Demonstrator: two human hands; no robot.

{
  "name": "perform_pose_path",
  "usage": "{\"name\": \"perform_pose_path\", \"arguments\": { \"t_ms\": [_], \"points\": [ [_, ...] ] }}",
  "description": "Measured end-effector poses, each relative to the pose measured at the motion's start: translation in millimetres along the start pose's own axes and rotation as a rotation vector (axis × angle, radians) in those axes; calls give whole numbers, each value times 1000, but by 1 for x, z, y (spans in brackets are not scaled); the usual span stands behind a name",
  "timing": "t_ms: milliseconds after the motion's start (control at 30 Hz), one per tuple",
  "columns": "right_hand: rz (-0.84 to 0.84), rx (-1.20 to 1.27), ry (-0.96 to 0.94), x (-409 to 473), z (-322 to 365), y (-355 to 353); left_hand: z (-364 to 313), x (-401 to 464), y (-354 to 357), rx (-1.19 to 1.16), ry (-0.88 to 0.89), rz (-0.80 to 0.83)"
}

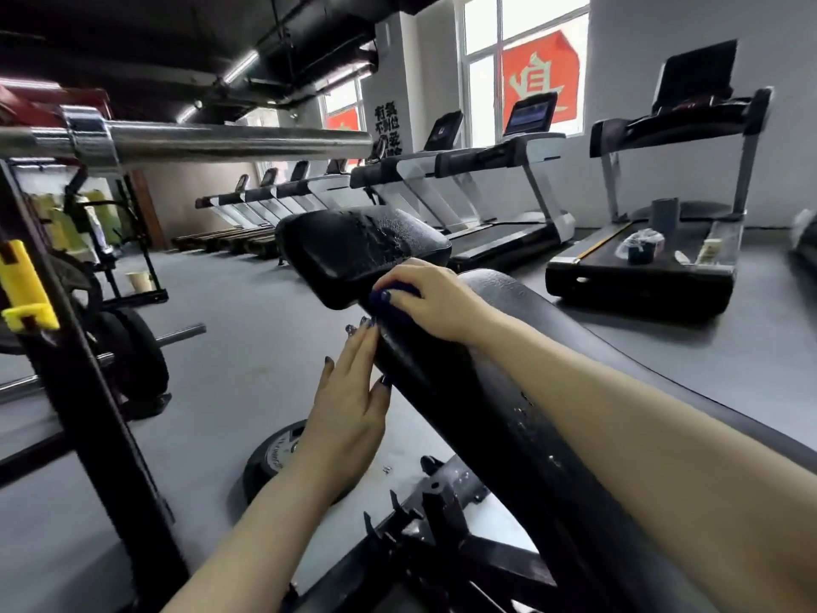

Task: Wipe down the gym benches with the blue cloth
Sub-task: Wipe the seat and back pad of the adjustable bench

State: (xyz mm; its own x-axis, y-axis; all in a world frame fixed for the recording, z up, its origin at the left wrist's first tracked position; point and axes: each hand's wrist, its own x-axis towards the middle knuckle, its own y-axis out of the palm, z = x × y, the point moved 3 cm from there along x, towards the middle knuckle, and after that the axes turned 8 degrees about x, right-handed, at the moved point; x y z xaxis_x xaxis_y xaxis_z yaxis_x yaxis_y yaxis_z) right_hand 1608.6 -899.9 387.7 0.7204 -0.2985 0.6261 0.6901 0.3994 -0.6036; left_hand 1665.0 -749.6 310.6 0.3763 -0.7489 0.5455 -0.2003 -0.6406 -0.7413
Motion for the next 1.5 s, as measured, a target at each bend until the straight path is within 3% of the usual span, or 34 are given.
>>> {"name": "perform_pose_path", "arguments": {
  "t_ms": [133, 300, 667, 1033, 1167, 1333, 1500],
  "points": [
    [-81, 59, 32, -34, -30, -31, -8, -5, 4, 81, 108, -5],
    [-227, 10, 66, -40, -25, -18, -10, -5, 12, 138, 155, -13],
    [-43, -42, -21, -192, 20, -14, -14, -5, 7, 119, 130, -11],
    [-86, -30, 47, -57, -3, -6, -11, -4, 5, 164, 127, -5],
    [-43, -43, 76, -100, -22, -33, -11, -5, 6, 167, 119, 15],
    [-210, -73, 212, -128, -24, -39, -19, -6, 6, 219, 107, 14],
    [-119, -43, 137, -181, 2, -32, -44, -27, 21, 348, 289, 35]
  ]
}}
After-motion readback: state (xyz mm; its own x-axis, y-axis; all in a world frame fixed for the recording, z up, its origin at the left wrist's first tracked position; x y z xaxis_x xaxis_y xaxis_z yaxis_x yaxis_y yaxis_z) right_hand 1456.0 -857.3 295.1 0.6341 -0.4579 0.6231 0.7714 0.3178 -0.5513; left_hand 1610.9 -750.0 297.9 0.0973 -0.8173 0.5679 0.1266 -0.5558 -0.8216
